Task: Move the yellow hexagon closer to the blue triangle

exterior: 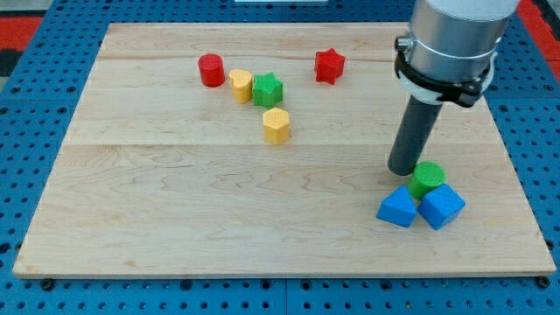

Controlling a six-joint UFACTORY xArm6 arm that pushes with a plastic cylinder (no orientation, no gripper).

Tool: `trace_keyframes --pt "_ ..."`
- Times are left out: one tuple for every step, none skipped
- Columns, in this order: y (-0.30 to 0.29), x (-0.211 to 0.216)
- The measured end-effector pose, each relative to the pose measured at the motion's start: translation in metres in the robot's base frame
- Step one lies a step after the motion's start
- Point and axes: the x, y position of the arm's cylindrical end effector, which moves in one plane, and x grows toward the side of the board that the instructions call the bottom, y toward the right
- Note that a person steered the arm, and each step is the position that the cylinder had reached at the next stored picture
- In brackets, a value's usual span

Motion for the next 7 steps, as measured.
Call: trace_keyframes --pt "-0.008 -0.004" --pt "-0.012 -0.051" --pt "-0.06 -0.082" --pt "-0.138 -0.089" --pt "-0.2 -0.099" --pt "-0.228 -0.094" --pt "-0.221 -0.074"
